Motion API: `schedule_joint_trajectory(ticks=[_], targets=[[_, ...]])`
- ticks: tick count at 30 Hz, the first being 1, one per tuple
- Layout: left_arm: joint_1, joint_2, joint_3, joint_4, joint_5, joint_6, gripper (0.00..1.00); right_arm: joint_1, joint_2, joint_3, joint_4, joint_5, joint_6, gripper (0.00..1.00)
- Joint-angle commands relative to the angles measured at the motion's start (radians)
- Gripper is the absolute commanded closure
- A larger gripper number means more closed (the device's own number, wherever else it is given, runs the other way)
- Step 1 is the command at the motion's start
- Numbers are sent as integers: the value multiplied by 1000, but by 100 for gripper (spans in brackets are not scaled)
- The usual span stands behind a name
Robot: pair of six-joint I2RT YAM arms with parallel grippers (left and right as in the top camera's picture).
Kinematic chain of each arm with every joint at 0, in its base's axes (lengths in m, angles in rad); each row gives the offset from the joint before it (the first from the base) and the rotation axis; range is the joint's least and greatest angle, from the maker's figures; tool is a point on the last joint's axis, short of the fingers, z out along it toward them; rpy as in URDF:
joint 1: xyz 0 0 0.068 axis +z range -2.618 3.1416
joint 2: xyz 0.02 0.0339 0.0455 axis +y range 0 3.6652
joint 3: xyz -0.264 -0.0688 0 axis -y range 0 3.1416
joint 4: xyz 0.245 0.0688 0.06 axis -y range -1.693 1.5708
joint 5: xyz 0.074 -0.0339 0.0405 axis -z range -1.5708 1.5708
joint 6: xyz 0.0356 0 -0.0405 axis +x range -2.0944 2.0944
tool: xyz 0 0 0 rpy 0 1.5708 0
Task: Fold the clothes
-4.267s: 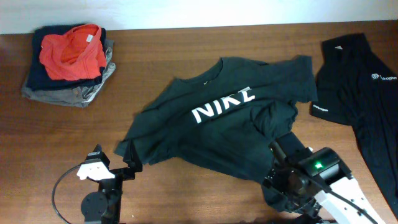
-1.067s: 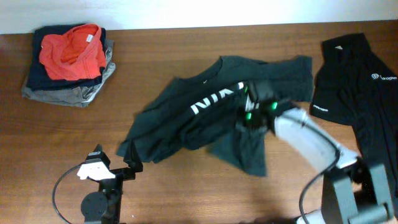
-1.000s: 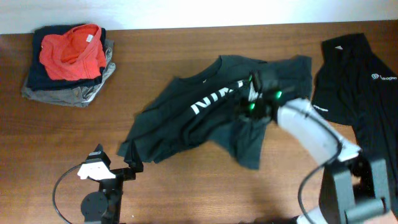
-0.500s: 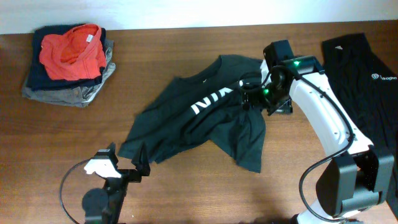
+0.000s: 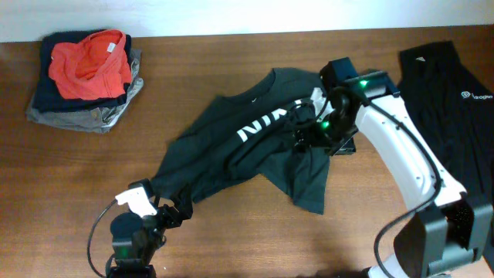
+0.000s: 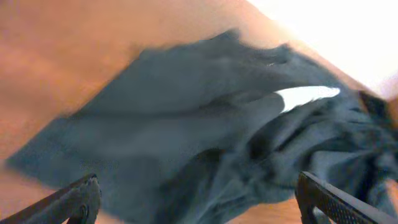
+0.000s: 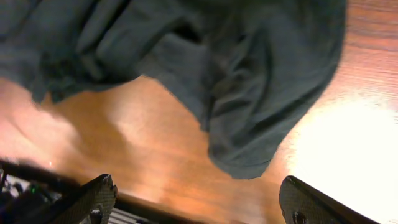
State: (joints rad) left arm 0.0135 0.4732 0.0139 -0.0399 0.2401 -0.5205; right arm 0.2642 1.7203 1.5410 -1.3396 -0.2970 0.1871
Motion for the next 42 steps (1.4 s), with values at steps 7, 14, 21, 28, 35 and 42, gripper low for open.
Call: schedule_joint_trajectory(ticks=[7,14,21,28,35,42], targets=[[4,138,129,-101,21,10,0,153,-27,13,-7,21,-15,1],[-27,321,557,-466,35,296,1,202,-27,13,-8,73,-14,1],[-75,514,747,-615,68,358,1,202,-27,13,-13,73,-14,1],[-74,760,758,-714,-54,357,20,202,-27,11,-19,73,-14,1],[-74,908,797,-720,-216,344,20,202,-27,11,-19,73,-15,1],[-69,1007,797,-731,-332,324,20,203,-27,2,-18,73,-15,1]])
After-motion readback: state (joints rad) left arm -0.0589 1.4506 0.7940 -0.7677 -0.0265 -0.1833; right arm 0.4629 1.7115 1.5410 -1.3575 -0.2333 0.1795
